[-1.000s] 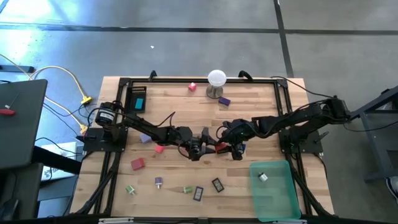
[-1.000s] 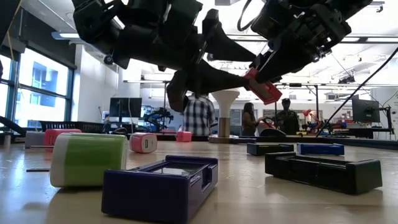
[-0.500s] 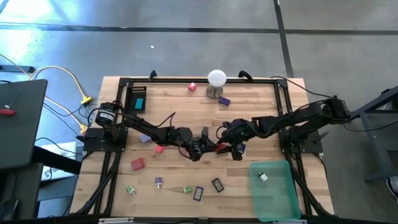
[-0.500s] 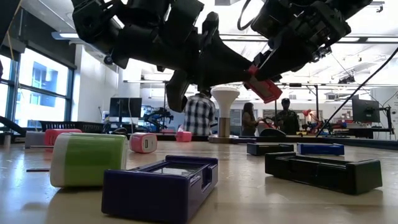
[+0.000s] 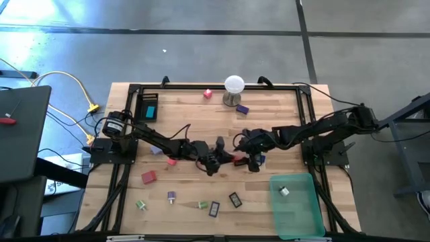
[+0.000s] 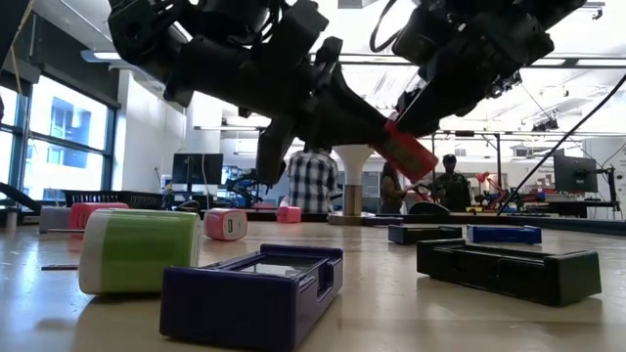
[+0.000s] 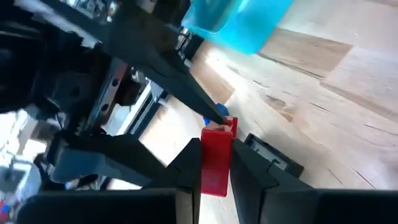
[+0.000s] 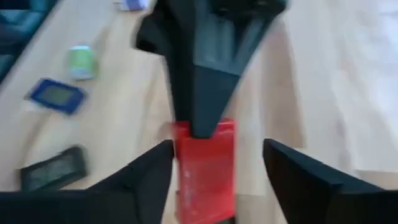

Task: Pick & Place Office items
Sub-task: Put the red digital clock into the black bin

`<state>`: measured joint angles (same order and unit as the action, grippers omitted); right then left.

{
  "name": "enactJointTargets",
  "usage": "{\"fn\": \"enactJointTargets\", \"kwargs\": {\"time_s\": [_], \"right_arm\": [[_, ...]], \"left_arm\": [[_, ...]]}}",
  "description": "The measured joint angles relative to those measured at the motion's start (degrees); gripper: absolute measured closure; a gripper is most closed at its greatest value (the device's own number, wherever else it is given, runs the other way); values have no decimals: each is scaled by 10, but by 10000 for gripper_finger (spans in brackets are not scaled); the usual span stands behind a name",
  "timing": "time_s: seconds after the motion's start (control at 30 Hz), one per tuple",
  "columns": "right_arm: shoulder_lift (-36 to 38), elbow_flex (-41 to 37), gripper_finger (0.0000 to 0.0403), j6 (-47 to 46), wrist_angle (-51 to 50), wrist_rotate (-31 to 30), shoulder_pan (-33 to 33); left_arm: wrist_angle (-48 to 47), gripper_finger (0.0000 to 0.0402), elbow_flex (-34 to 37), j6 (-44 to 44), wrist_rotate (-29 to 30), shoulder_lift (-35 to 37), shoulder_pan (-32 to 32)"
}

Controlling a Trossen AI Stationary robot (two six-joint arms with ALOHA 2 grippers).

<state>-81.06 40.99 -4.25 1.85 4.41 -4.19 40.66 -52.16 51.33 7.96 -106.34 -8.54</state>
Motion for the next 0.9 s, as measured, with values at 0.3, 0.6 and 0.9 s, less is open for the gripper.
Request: {"fn": "enactJointTargets", "kwargs": {"time_s": [0.3,0.6,0.9], "right_arm": [[5,0,88,15,-19,-120,1],[10,0,78,10,-40,-119,1],[10,0,77,9,-43,-117,0]], "left_arm": [[-107,352,0,-130,157,26,-18],[-367,353,0,-261,290,132,-33],[-649,353,0,-452,406,309,-16]]}}
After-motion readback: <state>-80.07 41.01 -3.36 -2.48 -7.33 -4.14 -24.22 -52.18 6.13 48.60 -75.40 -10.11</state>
